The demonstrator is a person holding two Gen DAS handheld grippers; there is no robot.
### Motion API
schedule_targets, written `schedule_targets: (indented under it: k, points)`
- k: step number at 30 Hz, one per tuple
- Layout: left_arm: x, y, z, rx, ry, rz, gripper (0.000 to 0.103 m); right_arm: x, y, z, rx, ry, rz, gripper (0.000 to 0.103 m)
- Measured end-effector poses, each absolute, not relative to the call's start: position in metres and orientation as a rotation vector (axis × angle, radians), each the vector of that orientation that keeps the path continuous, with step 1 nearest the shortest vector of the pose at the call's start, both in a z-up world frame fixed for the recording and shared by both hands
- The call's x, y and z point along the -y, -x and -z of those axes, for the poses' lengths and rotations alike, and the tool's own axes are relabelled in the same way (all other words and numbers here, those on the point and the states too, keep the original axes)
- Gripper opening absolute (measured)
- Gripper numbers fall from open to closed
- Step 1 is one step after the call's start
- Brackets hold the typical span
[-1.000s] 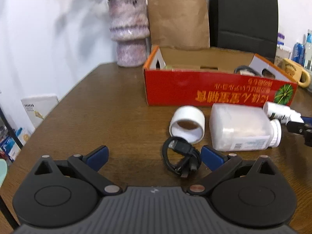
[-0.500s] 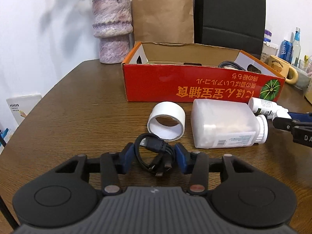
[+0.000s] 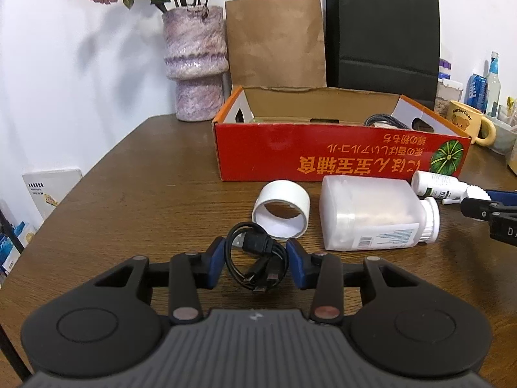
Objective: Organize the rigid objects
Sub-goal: 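Carry the black cord and white cap over the box with both grippers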
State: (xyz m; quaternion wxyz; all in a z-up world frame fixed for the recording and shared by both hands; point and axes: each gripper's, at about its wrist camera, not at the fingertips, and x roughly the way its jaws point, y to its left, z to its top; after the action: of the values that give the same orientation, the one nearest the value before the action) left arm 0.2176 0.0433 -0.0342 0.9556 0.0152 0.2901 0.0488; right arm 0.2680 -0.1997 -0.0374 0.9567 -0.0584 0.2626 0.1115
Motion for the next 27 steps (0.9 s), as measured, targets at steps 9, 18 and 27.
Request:
schedule_targets:
  k: [9, 18, 27]
  points:
    - [-0.033, -0.194, 0.023, -0.527, -0.044, -0.091, 0.041, 0.199, -0.254, 0.031, -0.498, 0.105, -0.239, 0.039]
    - [-0.023, -0.177, 0.004, -0.454, -0.018, -0.088, 0.040, 0.195, -0.240, 0.017, -0.441, 0.100, -0.270, 0.039]
    - [-0.007, -0.183, -0.023, -0.391, 0.012, -0.063, 0.040, 0.194, -0.236, -0.007, -0.367, 0.074, -0.285, 0.039]
